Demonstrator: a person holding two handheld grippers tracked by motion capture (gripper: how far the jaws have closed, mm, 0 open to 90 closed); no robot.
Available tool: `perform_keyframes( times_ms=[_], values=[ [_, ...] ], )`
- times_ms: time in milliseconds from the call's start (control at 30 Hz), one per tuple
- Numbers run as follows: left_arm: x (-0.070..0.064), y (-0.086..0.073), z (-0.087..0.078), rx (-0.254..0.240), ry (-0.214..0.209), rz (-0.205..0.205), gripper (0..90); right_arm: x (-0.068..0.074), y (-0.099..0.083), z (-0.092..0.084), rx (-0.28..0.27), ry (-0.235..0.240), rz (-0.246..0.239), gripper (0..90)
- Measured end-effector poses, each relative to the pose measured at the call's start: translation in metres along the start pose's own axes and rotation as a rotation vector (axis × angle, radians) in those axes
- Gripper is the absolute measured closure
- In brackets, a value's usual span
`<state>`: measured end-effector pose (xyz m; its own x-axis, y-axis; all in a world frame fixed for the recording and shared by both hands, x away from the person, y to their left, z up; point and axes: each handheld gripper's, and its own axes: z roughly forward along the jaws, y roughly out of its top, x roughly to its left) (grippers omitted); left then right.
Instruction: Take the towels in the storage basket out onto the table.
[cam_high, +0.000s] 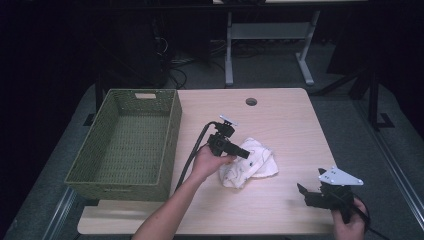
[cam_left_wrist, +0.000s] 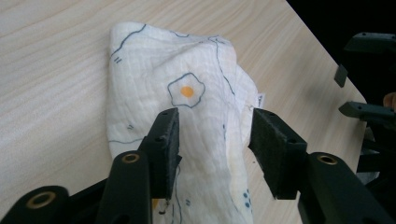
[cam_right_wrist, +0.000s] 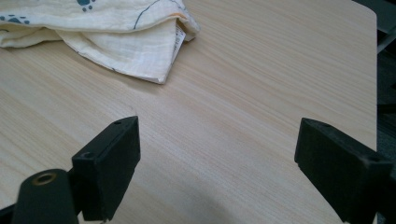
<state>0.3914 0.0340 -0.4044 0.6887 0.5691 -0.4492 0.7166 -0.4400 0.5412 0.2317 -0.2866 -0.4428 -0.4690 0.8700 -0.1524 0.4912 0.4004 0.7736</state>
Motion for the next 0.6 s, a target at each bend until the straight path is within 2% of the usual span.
perform_keyframes(
  times_ms=[100,333,467,600],
  values=[
    [0.000,-0.005,-0.004,-0.004,0.019,0.019,46.8,0.000,0.000,0.000,0.001,0.000,0.000,13.9],
    [-0.002,-0.015,-0.017,-0.036,0.020,0.037,41.1,0.002,0.001,0.002,0.007,0.002,-0.004,13.9],
    [-0.005,-0.022,-0.021,-0.044,0.042,0.055,36.9,0.002,0.001,0.003,0.007,0.002,-0.006,13.9],
    [-0.004,-0.029,-0.025,-0.057,0.026,0.055,34.1,0.002,0.001,0.004,0.010,0.003,-0.007,13.9]
  ],
)
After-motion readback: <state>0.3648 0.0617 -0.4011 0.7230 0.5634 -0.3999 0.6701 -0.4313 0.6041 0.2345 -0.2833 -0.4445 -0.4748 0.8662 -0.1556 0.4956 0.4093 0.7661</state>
